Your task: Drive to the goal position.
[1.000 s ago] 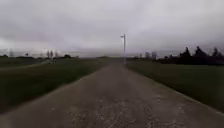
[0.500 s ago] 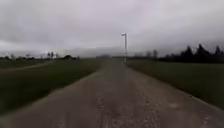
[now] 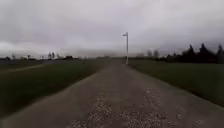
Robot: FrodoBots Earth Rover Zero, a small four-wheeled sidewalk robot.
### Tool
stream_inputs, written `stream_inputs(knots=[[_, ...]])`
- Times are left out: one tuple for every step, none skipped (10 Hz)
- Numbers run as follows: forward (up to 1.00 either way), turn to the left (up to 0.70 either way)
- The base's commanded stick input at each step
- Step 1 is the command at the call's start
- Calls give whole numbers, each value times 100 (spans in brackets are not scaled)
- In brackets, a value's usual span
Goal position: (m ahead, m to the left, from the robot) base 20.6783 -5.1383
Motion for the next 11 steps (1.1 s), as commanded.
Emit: stream_inputs(knots=[[85, 0], [85, 0], [85, 0], [85, 0], [85, 0], [85, 0], [85, 0], [85, 0], [85, 0], [85, 0], [85, 0]])
